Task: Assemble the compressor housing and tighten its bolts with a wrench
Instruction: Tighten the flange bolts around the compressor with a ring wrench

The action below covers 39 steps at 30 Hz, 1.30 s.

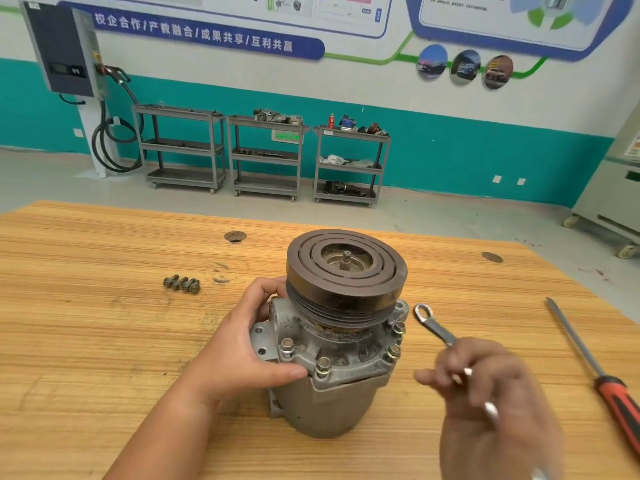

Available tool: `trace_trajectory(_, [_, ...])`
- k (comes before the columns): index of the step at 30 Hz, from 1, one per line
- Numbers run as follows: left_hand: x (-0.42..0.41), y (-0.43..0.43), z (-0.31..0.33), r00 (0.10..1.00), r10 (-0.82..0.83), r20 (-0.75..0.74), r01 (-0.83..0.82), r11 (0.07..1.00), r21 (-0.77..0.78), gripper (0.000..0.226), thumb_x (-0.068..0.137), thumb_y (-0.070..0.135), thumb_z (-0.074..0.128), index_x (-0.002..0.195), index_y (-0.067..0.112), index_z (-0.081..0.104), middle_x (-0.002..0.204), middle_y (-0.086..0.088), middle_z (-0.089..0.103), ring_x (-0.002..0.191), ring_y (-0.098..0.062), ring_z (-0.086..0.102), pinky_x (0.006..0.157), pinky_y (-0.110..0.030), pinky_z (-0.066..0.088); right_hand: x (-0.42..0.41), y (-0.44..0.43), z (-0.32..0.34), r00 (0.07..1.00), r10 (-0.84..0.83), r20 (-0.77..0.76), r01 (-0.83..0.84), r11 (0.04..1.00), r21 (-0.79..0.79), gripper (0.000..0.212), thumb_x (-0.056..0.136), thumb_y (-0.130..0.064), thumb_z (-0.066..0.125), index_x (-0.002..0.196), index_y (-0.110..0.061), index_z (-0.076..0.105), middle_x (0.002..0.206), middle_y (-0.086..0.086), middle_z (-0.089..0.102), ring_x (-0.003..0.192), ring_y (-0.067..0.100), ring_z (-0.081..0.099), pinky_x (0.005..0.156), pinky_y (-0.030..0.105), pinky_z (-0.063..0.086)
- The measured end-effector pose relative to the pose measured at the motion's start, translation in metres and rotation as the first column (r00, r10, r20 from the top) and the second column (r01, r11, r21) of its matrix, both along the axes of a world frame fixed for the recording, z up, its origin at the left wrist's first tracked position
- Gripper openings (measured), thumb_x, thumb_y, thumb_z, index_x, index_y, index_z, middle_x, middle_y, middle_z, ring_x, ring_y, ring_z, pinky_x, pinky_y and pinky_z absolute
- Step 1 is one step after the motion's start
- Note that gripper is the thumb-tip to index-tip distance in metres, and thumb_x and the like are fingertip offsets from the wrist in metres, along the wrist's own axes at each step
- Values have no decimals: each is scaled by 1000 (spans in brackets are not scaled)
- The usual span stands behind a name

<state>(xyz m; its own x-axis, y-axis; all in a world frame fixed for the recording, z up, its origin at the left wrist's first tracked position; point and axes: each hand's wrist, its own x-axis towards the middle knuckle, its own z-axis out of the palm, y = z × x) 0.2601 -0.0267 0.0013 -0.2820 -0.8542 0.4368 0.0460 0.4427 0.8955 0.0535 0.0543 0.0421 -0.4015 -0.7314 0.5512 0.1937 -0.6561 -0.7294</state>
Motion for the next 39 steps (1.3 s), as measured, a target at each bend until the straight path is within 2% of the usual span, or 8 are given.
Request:
trace_trajectory(5, [-1, 0, 0, 1000, -9, -23, 9, 1000, -10, 71, 51, 29, 87, 111, 26, 51, 112, 11, 64, 97, -9, 67, 75, -23, 54, -48, -41, 28, 907, 396, 142, -404, 914, 33, 51, 69, -68, 53, 42, -25, 46, 46, -7, 42, 35, 7, 27, 42, 11, 38])
trace_trajectory(9, [0, 0, 3, 999, -33, -43, 33, 999, -1, 66, 49, 47, 90, 106, 40, 58, 106, 9, 67, 95, -12, 67, 75, -24, 55, -65, -94, 26, 732, 621, 281, -681, 677, 278, 66, 81, -73, 27, 40, -22, 35, 39, -8, 38, 35, 6, 13, 29, 10, 22])
trace_trajectory(14, [-2, -1, 2, 997, -53, -53, 53, 998, 12, 68, 50, 53, 89, 109, 42, 57, 108, 6, 67, 97, -17, 67, 77, -25, 54, -72, -125, 10, 368, 841, 396, -929, 314, 196, 57, 84, -66, 35, 50, -20, 33, 44, -3, 50, 35, 6, 23, 28, 15, 26])
trace_trajectory(16, [-2, -1, 2, 997, -54, -57, 55, 998, 16, 68, 51, 54, 89, 111, 43, 56, 109, 7, 67, 98, -16, 67, 78, -24, 54, -71, -129, 9, 332, 856, 396, -941, 274, 196, 58, 85, -65, 36, 50, -20, 36, 45, -2, 51, 36, 5, 24, 28, 15, 28])
trace_trajectory(22, [-4, 1, 2, 994, -76, -74, 78, 997, 25, 66, 56, 51, 87, 113, 41, 55, 110, 7, 67, 98, -15, 68, 79, -26, 54, -64, -119, 13, 524, 769, 366, -843, 409, 349, 58, 83, -66, 34, 46, -23, 30, 39, -8, 41, 33, 4, 15, 24, 12, 25])
trace_trajectory(31, [-6, 4, 2, 996, -46, -74, 50, 997, 56, 78, 56, 53, 86, 117, 26, 46, 110, 10, 66, 97, -12, 67, 77, -22, 53, -36, -37, -3, 944, 256, 208, -298, 933, 202, 56, 75, -68, 48, 42, -23, 43, 47, -4, 39, 37, 9, 26, 41, 15, 37])
trace_trajectory(36, [-6, 4, 1, 997, -29, -75, 34, 997, 70, 83, 53, 51, 88, 118, 23, 45, 108, 13, 67, 96, -10, 68, 76, -21, 54, 10, 0, -30, 954, -116, -278, 130, 991, 32, 22, 67, -37, 64, 58, -22, 49, 71, -5, 59, 65, 8, 57, 65, 16, 45])
trace_trajectory(39, [-6, 4, 0, 996, -30, -83, 37, 996, 79, 83, 51, 48, 89, 117, 24, 45, 106, 14, 67, 95, -10, 68, 74, -21, 54, 12, 5, -26, 976, -103, -192, 106, 994, 8, 23, 65, -42, 71, 58, -27, 55, 76, -9, 59, 69, 5, 60, 68, 18, 49])
